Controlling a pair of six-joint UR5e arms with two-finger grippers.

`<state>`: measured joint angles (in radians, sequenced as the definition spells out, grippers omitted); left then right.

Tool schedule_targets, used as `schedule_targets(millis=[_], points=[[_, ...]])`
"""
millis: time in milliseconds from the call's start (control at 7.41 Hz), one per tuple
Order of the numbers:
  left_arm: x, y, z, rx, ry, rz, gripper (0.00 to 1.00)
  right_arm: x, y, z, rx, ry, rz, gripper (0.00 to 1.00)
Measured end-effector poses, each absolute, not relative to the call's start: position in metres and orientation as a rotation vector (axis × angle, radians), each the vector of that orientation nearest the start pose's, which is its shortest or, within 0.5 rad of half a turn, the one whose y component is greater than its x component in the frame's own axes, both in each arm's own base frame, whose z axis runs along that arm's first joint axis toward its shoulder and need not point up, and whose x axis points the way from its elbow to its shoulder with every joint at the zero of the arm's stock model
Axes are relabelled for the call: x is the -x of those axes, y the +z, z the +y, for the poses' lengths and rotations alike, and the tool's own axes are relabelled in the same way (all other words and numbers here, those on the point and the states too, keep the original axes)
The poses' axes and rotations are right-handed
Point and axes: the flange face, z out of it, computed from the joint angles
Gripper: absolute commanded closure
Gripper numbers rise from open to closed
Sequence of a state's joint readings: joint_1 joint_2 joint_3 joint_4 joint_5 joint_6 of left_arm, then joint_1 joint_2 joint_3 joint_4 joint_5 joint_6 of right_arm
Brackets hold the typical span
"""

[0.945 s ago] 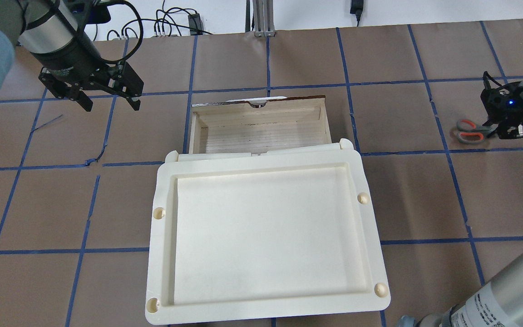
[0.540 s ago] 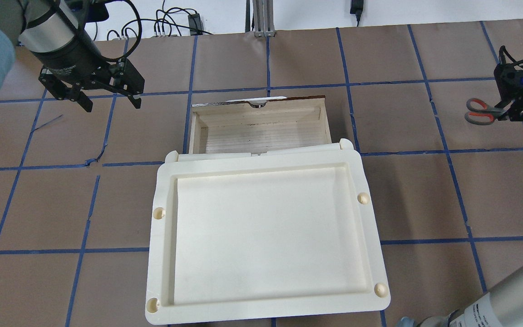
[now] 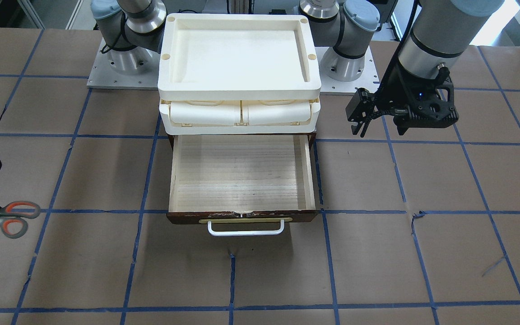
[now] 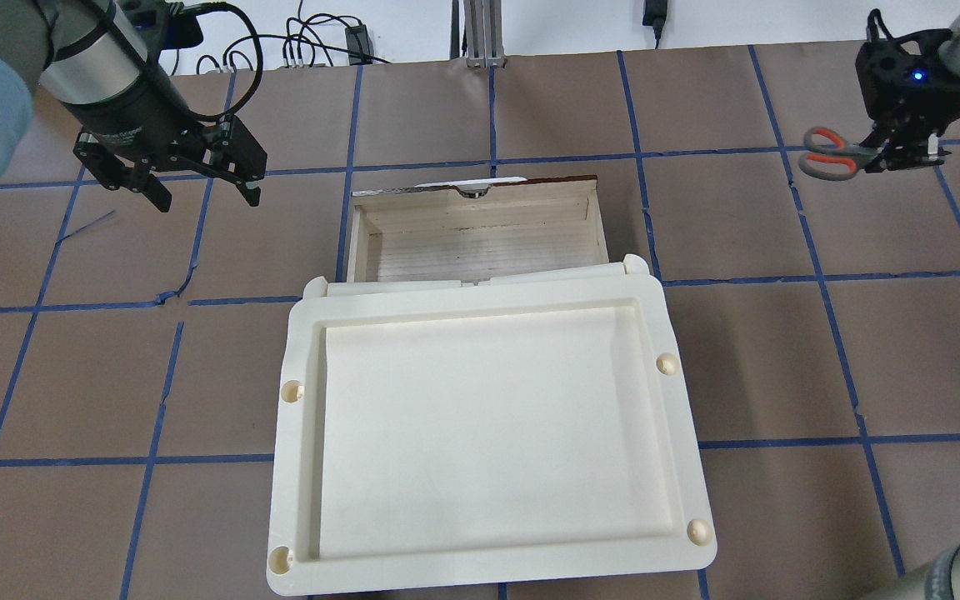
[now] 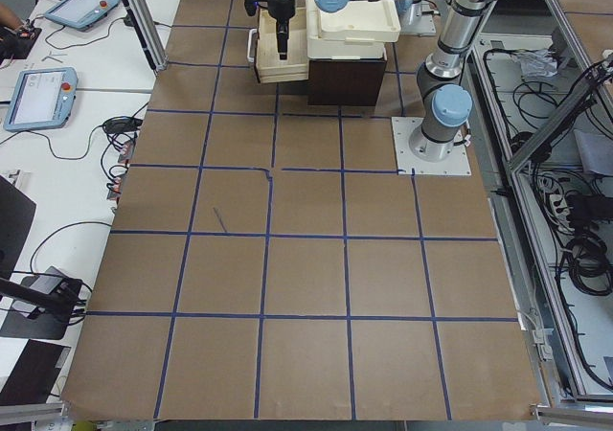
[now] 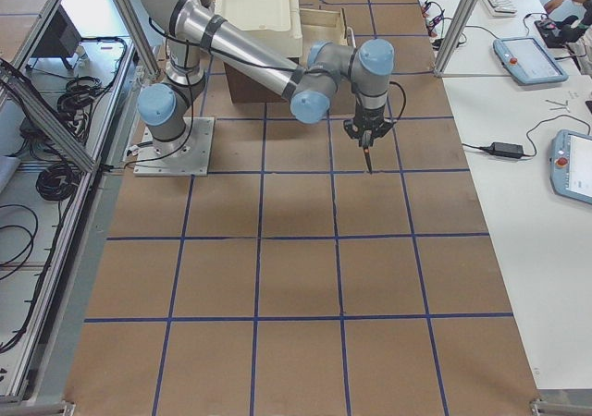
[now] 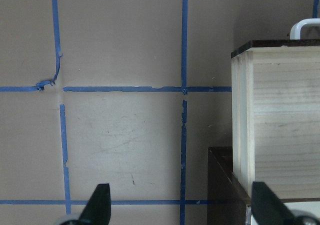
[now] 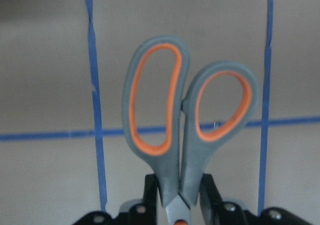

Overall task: Put scissors in drawer and close it
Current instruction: 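Carry the scissors with the right gripper over the open drawer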

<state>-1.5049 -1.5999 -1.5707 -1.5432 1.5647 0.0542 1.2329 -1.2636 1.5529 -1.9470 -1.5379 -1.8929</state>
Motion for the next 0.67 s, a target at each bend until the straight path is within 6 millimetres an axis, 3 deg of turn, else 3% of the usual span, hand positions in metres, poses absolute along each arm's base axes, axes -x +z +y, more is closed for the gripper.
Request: schedule_targets(millis=[405, 675], points=[[0.1, 0.477, -0.512, 0.006, 0.0, 3.148, 0.0, -0.111, 0.413, -0.623, 2.239, -0.21, 2.223, 0.94], [0.101, 0.477, -0.512, 0.004, 0.0, 3.15, 0.0, -0.224, 0.418, -0.595, 2.173, -0.222, 2.246, 0.94]])
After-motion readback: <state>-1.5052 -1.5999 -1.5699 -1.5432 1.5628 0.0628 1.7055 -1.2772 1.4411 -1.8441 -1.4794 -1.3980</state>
